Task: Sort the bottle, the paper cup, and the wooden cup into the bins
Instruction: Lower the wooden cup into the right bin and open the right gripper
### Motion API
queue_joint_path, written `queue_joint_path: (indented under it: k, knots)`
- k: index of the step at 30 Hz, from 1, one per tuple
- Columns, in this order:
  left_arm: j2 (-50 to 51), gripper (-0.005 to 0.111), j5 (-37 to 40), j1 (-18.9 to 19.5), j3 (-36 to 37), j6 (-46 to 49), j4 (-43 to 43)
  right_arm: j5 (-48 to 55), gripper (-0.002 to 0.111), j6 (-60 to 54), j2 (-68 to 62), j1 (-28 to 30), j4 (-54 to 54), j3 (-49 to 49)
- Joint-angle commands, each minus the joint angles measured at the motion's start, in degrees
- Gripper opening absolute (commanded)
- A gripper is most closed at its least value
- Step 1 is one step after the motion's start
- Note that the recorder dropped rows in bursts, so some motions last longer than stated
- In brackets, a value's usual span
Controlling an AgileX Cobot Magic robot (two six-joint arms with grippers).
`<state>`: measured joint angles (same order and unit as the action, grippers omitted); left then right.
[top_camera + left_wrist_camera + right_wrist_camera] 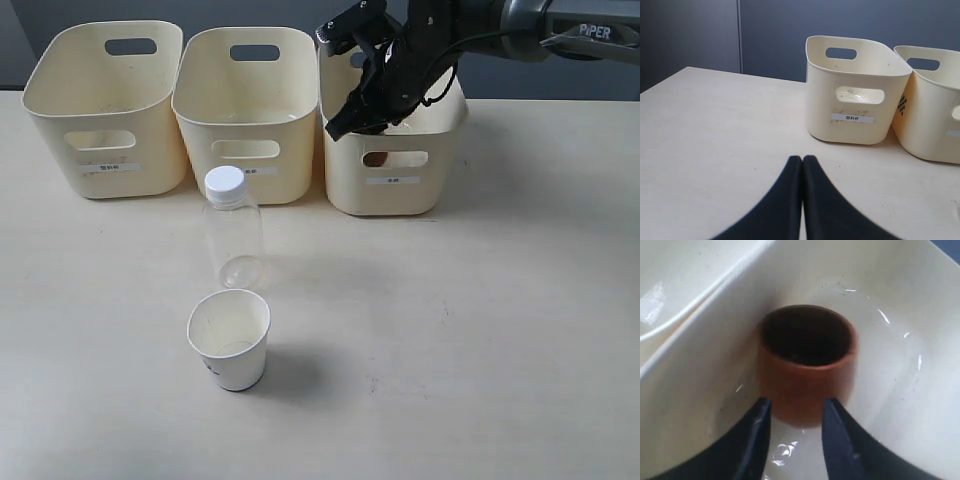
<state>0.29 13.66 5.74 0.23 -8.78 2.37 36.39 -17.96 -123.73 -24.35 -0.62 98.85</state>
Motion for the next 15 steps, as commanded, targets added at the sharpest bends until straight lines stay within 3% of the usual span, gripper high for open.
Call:
queue_joint_path:
  k: [1, 15]
  knots:
    - [-0.3, 0.0, -0.4, -0.2, -0.2, -0.1, 0.1, -0.9, 0.036, 0.0, 0.1, 0.3, 0.2, 0.3]
    - [-0.3, 0.0, -0.4, -0.2, -0.2, -0.1, 0.1, 4.1, 0.036, -2.1, 11.3, 0.2, -3.7, 0.3]
